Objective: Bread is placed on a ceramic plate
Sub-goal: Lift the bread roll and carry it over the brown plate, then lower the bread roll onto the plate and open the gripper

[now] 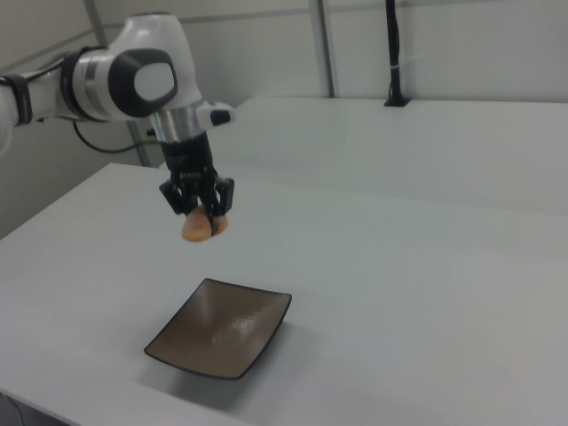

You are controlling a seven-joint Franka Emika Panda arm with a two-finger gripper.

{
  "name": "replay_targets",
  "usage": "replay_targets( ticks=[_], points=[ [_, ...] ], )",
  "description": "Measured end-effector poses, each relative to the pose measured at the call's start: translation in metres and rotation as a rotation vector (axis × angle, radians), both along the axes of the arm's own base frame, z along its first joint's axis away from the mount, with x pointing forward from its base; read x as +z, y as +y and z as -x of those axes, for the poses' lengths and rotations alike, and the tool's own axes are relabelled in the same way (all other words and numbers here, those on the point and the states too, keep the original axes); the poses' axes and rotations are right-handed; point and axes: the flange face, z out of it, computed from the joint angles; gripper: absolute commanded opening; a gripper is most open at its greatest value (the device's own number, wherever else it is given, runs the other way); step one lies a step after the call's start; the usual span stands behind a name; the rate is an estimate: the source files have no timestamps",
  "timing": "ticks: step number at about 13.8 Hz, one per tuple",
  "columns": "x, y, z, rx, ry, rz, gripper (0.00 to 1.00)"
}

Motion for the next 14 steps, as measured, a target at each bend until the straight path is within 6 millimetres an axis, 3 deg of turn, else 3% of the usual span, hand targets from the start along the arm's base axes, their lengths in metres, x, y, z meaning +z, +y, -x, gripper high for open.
replay_targets(
  ticks=[6, 14],
  points=[
    [-0.056, -0.002, 0.015, 0.01, 0.103, 0.008, 0.25],
    [-0.138, -0.011, 0.03, 0.024, 0.056, 0.009, 0.27]
  ],
)
